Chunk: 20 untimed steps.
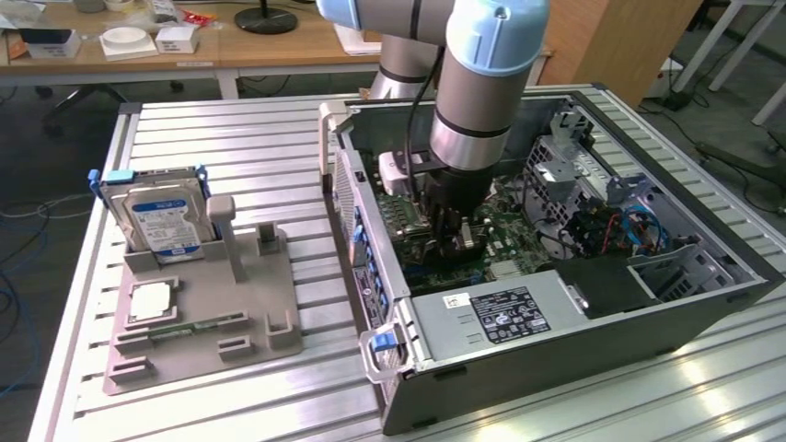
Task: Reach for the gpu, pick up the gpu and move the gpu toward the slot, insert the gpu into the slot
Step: 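Insert the gpu into the slot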
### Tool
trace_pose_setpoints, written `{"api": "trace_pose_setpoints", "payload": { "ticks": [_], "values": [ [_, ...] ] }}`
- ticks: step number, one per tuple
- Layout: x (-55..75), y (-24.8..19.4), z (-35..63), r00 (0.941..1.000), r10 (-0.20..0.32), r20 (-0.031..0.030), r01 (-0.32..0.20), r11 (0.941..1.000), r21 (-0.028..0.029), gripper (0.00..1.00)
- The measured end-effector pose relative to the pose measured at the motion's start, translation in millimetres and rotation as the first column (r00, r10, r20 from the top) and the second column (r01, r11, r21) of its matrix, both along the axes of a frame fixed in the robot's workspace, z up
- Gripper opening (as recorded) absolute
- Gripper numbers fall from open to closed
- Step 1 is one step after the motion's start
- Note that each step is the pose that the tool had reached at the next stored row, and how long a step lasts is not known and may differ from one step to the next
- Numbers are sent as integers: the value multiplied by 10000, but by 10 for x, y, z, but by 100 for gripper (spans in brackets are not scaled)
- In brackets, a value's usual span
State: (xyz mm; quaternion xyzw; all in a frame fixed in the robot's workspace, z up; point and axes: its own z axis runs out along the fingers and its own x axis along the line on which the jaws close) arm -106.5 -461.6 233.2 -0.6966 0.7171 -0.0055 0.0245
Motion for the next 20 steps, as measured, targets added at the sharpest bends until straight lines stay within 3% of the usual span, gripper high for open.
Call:
{"api": "trace_pose_setpoints", "payload": {
  "ticks": [2,4,6,7,20],
  "values": [
    [-1,2,25,10000,-3,25,3,10000,20,26],
    [-4,0,48,10000,-5,9,5,10000,-6,27],
    [-2,0,47,10000,-3,19,3,10000,-6,27],
    [-1,-1,46,10000,-1,21,1,10000,-3,33],
    [0,0,8,10000,0,22,0,10000,0,33]
  ]
}}
